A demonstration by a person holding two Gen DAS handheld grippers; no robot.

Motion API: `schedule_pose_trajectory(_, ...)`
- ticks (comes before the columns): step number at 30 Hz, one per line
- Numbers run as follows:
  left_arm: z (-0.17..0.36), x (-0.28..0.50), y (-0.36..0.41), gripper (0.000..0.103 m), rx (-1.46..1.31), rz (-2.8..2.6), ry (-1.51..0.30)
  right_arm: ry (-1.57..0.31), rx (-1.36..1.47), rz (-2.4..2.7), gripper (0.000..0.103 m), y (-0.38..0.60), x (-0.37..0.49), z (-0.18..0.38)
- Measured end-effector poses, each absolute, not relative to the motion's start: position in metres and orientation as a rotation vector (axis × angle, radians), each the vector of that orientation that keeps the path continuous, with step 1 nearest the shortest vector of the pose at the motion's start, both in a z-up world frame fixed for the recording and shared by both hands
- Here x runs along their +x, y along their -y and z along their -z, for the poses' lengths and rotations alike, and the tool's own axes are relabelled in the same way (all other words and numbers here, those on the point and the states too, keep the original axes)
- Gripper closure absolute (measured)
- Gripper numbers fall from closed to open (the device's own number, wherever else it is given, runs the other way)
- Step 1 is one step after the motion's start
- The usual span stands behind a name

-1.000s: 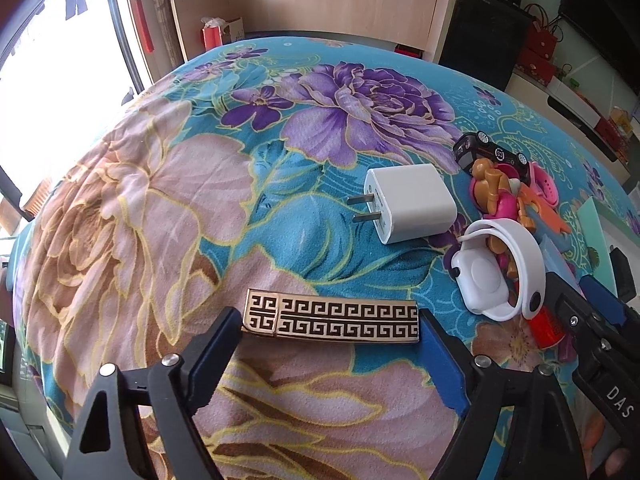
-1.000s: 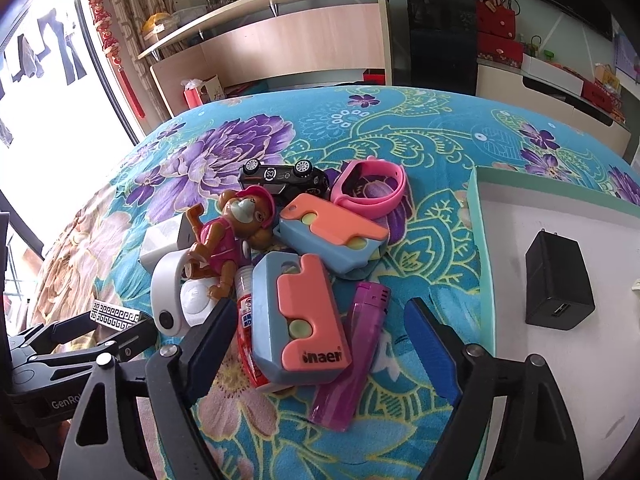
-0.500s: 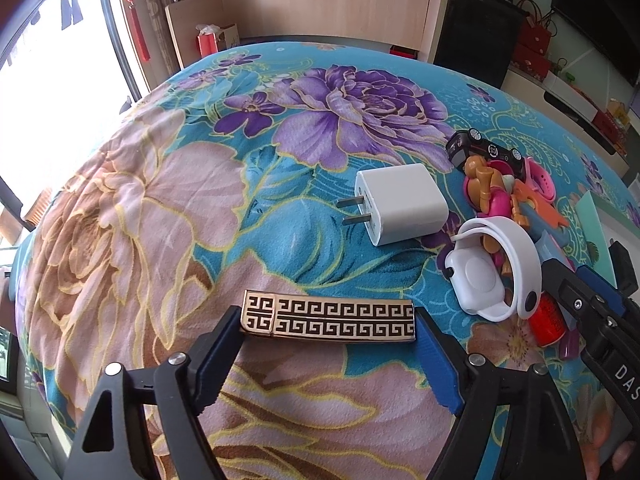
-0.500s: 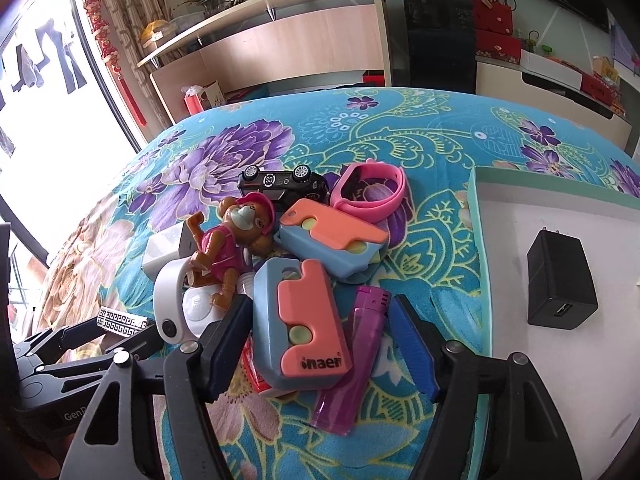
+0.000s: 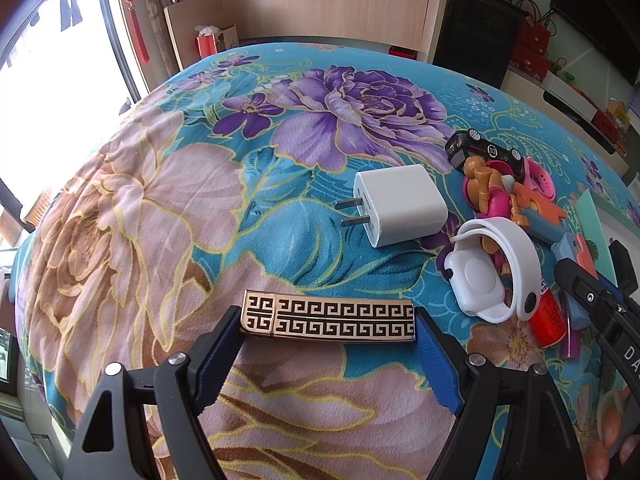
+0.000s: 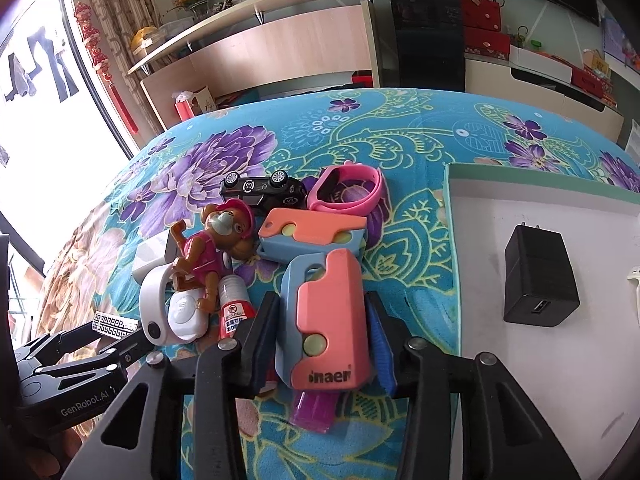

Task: Organize rigid objects
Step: 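Carry both items over the tray while the right tool releases the inaer box inside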

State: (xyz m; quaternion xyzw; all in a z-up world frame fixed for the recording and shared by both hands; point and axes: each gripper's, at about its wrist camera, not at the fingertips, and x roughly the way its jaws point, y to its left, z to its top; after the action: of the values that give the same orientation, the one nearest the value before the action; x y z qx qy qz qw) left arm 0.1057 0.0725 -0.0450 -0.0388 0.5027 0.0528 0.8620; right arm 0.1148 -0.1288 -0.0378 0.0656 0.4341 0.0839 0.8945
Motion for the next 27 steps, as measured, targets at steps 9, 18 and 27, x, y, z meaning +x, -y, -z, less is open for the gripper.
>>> schedule_pose_trajectory(9,0.044,0.105,-0.073,0.019,-0.091,-0.107,-1.046,-0.885,0.122,-0.183,0.059,0.126,0.111,0.033)
schedule_pose_trajectory(18,0.018,0.098,-0.074,0.019,-0.128,-0.083,-0.940,-0.807,0.129,-0.190,0.059,0.129,0.100,0.013)
schedule_pose_trajectory(27,-0.019,0.089,-0.045,0.019,-0.070,-0.007,-0.815,-0.744,0.158,-0.106,0.059,0.156,0.093,-0.006)
